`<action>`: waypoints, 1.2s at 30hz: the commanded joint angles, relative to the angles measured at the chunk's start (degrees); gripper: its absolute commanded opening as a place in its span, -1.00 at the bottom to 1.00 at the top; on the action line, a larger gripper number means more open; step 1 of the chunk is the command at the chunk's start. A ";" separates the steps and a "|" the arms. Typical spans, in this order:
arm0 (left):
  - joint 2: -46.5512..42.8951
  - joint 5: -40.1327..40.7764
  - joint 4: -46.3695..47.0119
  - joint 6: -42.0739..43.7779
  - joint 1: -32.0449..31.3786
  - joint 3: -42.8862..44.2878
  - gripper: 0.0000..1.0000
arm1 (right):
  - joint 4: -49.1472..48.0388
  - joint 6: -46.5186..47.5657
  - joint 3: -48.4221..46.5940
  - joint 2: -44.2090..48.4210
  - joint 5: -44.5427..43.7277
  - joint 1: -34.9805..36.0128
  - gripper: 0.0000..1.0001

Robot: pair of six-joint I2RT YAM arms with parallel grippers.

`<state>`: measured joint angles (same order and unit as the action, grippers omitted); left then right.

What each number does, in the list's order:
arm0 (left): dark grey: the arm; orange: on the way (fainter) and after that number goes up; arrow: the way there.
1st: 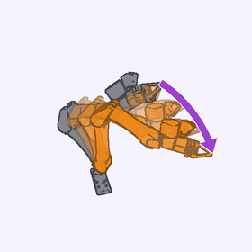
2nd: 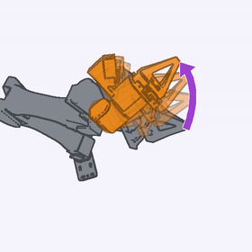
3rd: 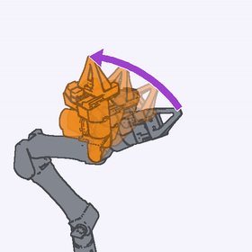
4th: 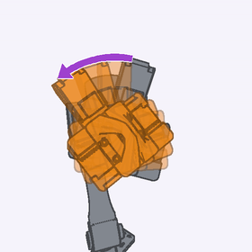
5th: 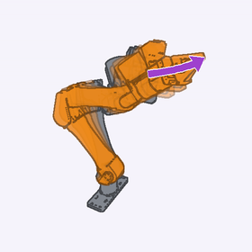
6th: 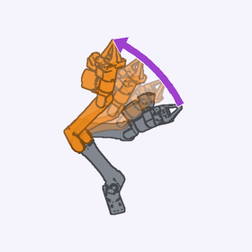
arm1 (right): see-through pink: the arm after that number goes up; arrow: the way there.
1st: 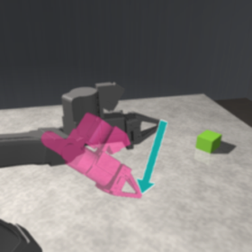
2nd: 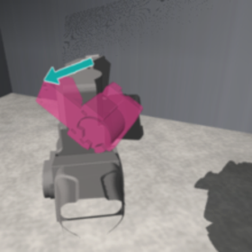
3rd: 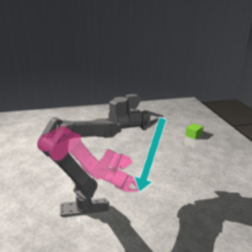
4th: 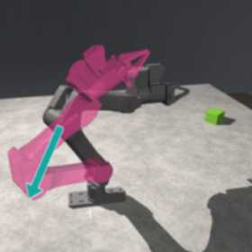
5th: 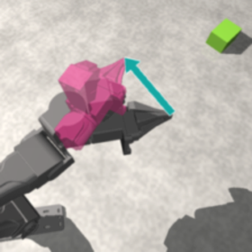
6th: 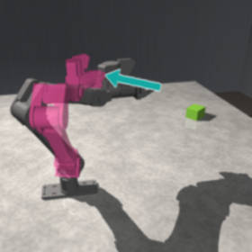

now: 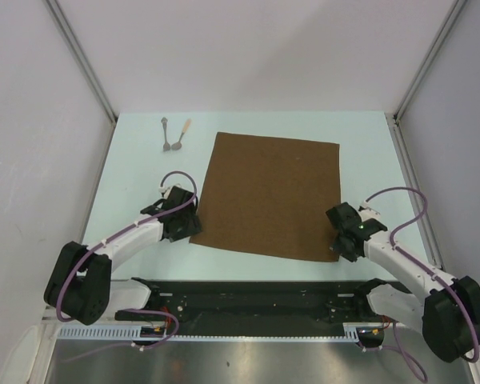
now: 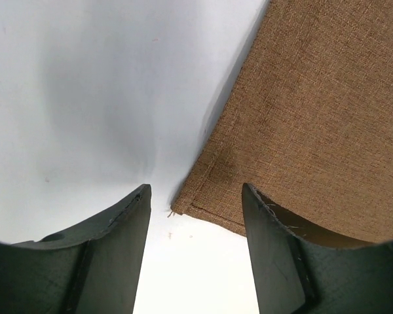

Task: Fold the napkin into a case and place the utensils inside
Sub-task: Flatten out the crumpled napkin at the center of the board.

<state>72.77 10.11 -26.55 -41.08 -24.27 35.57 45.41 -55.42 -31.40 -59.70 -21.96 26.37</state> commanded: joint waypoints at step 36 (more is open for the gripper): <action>1.14 -5.54 0.62 -7.78 2.04 -3.23 0.05 | -2.25 -10.59 8.81 13.64 7.28 -4.57 -1.00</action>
<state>73.19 5.21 -26.13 -46.13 -22.83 33.95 43.20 -65.54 -22.83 -47.86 -12.60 21.43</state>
